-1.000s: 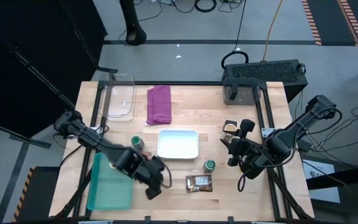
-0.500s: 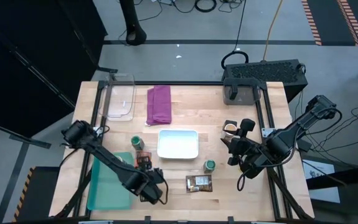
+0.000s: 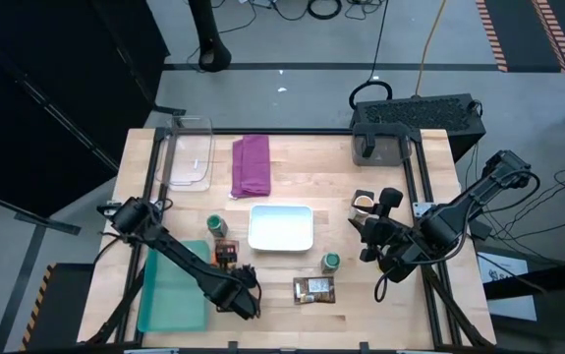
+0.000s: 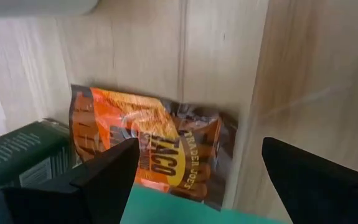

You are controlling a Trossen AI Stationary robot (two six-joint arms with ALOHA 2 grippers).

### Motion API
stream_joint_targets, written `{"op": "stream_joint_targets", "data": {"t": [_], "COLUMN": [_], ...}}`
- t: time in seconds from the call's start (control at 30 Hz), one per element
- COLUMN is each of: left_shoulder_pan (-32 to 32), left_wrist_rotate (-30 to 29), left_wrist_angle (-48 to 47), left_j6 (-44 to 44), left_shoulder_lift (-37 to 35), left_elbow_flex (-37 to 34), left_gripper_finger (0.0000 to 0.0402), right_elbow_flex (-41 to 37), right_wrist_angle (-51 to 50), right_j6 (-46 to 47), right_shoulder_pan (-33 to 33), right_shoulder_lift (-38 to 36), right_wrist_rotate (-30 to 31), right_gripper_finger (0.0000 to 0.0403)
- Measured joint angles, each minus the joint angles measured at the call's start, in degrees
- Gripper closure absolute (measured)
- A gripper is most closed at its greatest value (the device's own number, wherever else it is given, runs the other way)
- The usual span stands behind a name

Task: Sort spices by type
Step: Put the left orange seasoning bag into the transparent bin

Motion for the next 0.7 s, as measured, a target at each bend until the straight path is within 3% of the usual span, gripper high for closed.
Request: {"op": "stream_joint_targets", "data": {"t": [0.4,0.7], "left_shoulder_pan": [0.08,0.02], "left_wrist_rotate": [1.53,1.63], "left_wrist_angle": [5.46,6.99], "left_j6": [-0.04,0.12], "left_shoulder_lift": [-0.36,-0.27], "left_elbow_flex": [-6.10,-6.40], "left_gripper_finger": [0.0062,0.0146], "right_elbow_flex": [0.00,0.02], "right_wrist_angle": [0.01,0.06], "right_j6": [0.00,0.43], "right_shoulder_pan": [0.00,-0.02], "right_shoulder_lift": [0.00,0.00], "right_wrist_rotate": [0.00,0.00], "right_gripper_finger": [0.0248,0.0248]}}
